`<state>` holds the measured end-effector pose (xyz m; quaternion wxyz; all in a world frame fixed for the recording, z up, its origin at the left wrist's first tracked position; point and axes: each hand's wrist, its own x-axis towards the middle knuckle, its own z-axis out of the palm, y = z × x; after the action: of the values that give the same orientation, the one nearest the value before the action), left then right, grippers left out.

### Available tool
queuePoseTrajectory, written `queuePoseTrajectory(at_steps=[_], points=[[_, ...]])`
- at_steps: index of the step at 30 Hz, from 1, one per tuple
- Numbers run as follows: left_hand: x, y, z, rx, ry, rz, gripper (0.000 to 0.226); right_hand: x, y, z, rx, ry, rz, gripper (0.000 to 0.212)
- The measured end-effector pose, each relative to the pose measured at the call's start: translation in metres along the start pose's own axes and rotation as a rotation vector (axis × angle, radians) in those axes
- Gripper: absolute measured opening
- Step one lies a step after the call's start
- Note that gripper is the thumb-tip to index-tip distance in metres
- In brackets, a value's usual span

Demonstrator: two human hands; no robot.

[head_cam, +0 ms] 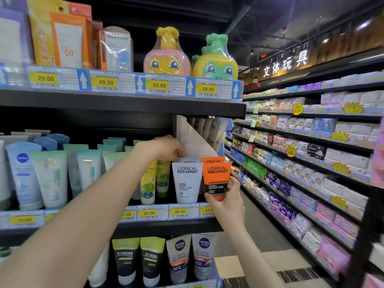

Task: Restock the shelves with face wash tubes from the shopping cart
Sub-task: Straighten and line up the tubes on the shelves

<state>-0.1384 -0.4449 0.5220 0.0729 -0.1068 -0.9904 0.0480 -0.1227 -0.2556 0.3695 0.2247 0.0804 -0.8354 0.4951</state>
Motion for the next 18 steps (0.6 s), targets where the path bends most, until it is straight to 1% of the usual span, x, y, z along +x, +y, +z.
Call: queuePoseTrajectory(at_steps=[7, 12, 15, 18], points=[[0.002, -0.002, 0.007, 0.013, 0.061, -0.031, 0.022, -0.001, -0.001, 0.0, -0.005, 0.011, -0.01, 0.069], [-0.001, -0.003, 0.01, 0.018, 0.09, -0.055, 0.025, 0.0, -0.002, 0.0, -0.006, 0.009, -0.001, 0.072], [-0.01, -0.003, 0.01, 0.047, 0.207, -0.063, 0.031, -0.001, -0.004, -0.002, 0.037, 0.003, 0.021, 0.079], [-0.028, -0.004, 0.012, 0.075, 0.408, -0.07, 0.032, -0.004, -0.011, -0.007, 0.017, 0.094, -0.025, 0.079]])
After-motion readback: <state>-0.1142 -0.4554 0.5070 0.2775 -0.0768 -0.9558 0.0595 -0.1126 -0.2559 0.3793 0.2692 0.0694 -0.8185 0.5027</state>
